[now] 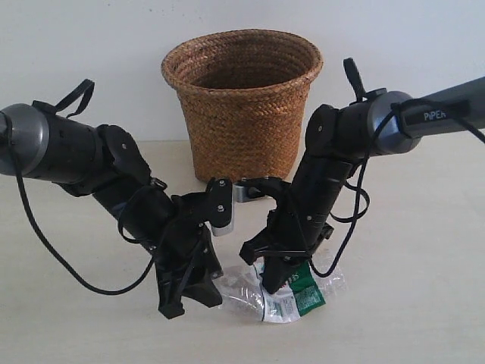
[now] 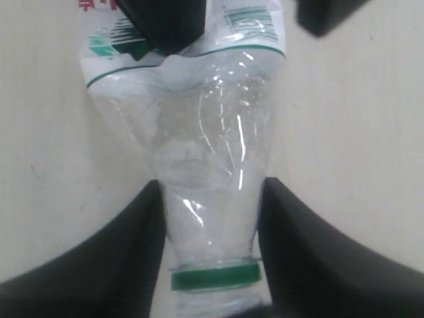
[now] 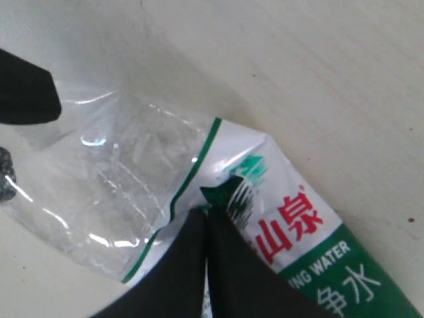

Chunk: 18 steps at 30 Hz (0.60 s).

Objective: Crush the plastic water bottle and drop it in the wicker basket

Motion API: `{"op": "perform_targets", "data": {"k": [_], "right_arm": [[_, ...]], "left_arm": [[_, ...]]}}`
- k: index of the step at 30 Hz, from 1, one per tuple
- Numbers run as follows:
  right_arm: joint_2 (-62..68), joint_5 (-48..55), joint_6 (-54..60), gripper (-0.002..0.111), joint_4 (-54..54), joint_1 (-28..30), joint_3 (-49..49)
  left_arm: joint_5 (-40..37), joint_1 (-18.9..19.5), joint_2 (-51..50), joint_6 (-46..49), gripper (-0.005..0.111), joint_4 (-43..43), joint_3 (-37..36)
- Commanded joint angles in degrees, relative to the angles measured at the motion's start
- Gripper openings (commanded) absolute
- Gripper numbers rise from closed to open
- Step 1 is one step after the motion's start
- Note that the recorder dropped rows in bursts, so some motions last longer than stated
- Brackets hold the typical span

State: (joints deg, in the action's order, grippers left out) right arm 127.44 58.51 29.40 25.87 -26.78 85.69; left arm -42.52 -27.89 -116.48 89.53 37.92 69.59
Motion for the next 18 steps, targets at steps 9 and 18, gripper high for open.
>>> {"op": "perform_targets", "data": {"k": [9, 18], "right_arm": [[5.77, -1.46, -2.76, 0.000, -14.97, 2.26, -1.57], [5.77, -1.05, -4.59, 0.000, -18.75, 3.87, -1.57]], "left_arm": [[0.66, 0.04, -2.19, -15.87, 0.004, -15.46, -0.26], [0.66, 0.04, -3.65, -18.87, 0.004, -19.54, -0.26]]}}
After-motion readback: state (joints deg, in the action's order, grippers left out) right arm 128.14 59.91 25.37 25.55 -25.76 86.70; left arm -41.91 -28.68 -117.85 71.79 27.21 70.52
